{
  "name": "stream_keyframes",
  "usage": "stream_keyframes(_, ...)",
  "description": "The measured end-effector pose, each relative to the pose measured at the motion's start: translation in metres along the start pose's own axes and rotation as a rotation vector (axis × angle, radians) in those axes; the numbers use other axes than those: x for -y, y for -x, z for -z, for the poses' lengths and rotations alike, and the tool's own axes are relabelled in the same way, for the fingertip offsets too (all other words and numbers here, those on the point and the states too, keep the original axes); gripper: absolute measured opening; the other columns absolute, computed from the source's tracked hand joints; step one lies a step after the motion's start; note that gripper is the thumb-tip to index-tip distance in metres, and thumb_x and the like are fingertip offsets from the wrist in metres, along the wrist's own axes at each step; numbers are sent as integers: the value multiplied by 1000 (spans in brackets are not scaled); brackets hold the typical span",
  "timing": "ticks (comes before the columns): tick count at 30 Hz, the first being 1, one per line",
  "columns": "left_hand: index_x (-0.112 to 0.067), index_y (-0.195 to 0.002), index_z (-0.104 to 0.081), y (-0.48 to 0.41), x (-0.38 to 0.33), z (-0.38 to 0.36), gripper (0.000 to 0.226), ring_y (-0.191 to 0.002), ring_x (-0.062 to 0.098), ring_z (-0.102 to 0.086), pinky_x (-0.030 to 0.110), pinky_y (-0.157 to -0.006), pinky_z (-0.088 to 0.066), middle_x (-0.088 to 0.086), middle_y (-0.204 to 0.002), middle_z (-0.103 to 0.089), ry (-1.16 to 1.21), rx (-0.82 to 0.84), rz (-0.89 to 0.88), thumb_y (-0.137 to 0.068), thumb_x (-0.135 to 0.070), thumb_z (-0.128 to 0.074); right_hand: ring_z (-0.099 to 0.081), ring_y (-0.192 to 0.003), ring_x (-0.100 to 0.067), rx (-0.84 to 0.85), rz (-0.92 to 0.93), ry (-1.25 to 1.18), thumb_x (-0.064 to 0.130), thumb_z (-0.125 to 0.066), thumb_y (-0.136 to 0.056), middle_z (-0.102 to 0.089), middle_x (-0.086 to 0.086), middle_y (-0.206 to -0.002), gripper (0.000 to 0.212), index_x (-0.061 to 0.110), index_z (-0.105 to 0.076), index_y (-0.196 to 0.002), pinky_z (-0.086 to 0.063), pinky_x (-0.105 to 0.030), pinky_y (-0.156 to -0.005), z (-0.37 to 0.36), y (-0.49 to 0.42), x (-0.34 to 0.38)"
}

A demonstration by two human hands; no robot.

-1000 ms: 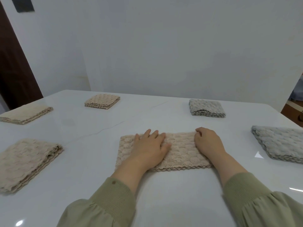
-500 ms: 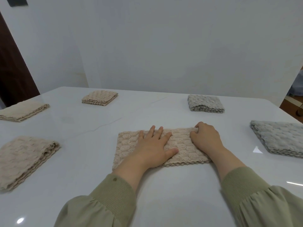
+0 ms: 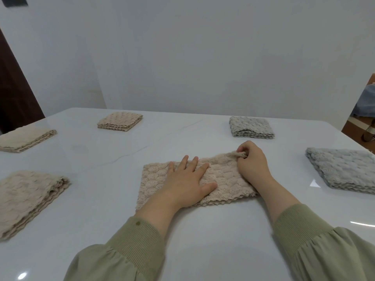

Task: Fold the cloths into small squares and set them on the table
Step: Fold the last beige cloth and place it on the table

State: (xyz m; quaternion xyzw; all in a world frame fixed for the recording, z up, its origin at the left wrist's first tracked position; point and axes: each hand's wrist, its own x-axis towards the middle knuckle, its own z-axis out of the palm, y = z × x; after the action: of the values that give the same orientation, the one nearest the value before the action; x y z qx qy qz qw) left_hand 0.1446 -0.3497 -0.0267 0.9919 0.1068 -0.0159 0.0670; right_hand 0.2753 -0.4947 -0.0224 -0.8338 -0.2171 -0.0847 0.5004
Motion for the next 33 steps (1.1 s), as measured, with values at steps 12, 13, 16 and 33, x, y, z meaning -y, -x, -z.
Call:
stream_keyframes(12,-37,-150,-5,1,-2,3,72,-145,19,14,54,-114,9,-4,-160,5,7,5,47,-89,-70,-21,-53,-59,-22,110,-230,116,25,-70,-77,-58,-7,-60,25,8,-58,-63,-37,-29,-54,5,-2,7)
stream_keyframes(13,-36,-150,-6,2,-1,4,72,-145,20,13,55,-114,9,-4,-160,4,6,4,57,-89,-71,-19,-52,-60,-22,122,-221,125,24,-69,-78,-55,-4,-58,27,11,-53,-60,-36,-29,-54,5,-3,7)
stream_keyframes(16,-32,-149,-17,1,9,10,67,-146,23,-7,58,-113,-2,-1,-158,-15,19,-45,139,-91,-67,-18,-51,-73,-25,128,-140,146,14,-68,-80,-54,-5,-69,20,8,-52,-70,-34,-29,-62,4,-4,6)
stream_keyframes(33,-30,-94,-66,7,28,37,25,-81,9,-61,24,-70,-43,1,-90,-70,863,-81,59,-78,-48,-71,-52,-65,-12,159,356,-10,1,-63,-76,-57,7,-67,22,20,-55,-73,-40,-28,-58,0,14,65)
